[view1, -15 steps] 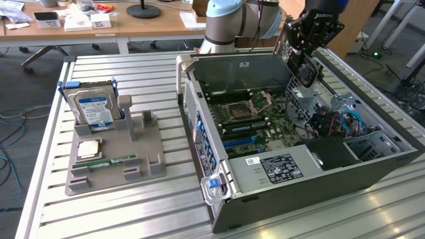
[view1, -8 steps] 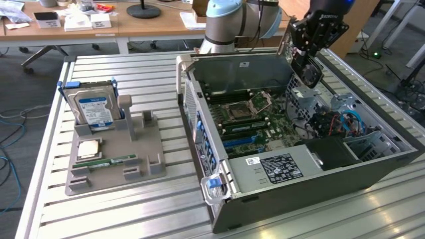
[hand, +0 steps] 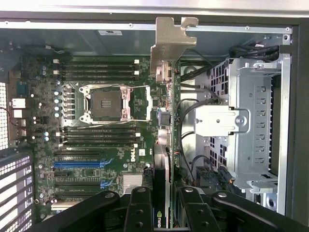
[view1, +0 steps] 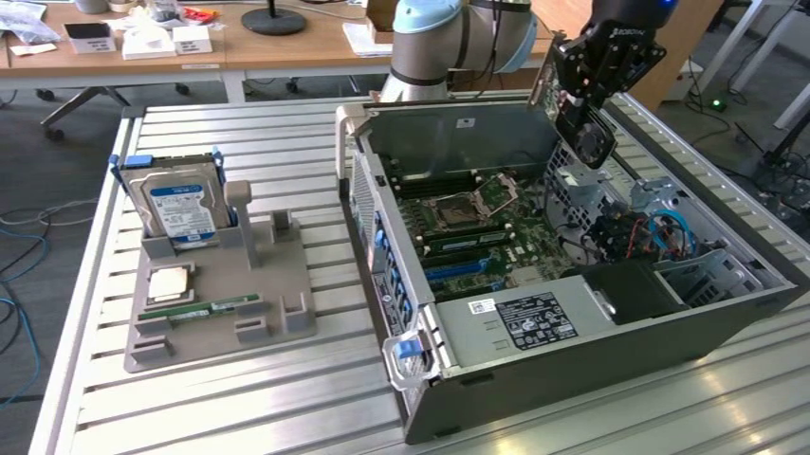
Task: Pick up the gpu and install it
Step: 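Insert the gpu into the slot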
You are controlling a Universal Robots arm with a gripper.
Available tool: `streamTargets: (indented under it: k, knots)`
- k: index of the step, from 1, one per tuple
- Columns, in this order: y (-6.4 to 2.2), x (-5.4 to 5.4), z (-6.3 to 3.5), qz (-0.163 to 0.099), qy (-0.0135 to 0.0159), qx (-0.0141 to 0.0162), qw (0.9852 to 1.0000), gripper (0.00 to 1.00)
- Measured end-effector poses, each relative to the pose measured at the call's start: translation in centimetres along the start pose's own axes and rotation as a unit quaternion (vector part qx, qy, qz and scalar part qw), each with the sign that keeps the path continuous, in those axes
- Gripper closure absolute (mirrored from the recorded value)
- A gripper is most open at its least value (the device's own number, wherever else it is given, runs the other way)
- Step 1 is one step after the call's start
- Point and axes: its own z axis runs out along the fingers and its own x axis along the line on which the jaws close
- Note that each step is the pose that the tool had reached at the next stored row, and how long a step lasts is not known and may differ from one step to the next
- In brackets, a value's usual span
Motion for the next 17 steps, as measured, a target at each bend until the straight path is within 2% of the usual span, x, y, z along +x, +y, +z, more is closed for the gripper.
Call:
streamTargets:
  k: [10, 14, 17]
  knots:
    - [0.00, 0.00, 0.00, -0.001, 0.0000, -0.0001, 1.0000, 0.74]
    - [0.00, 0.00, 0.00, -0.018, 0.0005, -0.0006, 0.9998, 0.74]
    - [0.00, 0.00, 0.01, -0.041, 0.0012, -0.0013, 0.9991, 0.74]
